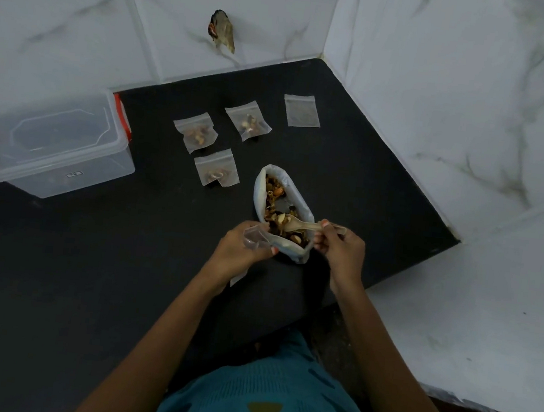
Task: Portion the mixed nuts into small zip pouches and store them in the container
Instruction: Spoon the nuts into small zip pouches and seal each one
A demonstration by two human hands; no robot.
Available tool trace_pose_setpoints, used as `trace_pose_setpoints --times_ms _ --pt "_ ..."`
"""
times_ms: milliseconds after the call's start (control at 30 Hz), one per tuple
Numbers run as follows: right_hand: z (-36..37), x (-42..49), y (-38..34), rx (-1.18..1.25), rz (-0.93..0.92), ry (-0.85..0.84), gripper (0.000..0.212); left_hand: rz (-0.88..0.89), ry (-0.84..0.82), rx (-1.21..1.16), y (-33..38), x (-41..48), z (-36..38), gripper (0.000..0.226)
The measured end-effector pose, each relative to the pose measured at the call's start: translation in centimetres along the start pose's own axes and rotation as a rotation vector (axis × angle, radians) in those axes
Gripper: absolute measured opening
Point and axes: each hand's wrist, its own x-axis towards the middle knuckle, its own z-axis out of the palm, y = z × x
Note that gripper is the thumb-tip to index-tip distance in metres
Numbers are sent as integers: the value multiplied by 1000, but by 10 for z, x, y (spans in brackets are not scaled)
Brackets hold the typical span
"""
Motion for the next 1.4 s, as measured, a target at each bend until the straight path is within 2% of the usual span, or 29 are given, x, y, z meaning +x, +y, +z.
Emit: trace_pose_setpoints --times_ms 300,633,900,1000,1133,1300,1400 --pt "-4 0 -8 35 39 29 13 31 25 110 -4 2 0 46" --pt "-8 -4 -18 216 130 -48 12 216 163 163 -1 3 0 63" --pt "-11 -23 -48 202 29 -173 12 323 297 155 2 10 -1 70" --pt "-8 -32 -54 126 -61 -214 12 349 313 154 5 11 0 68" --pt "0 -40 -54 -97 -254 -213 10 399 297 100 6 10 3 66" --pt "15 -53 -49 -434 -723 -278 14 431 306 57 9 7 8 62" --pt "21 -55 -47 -548 -913 -334 25 441 309 12 10 5 8 56"
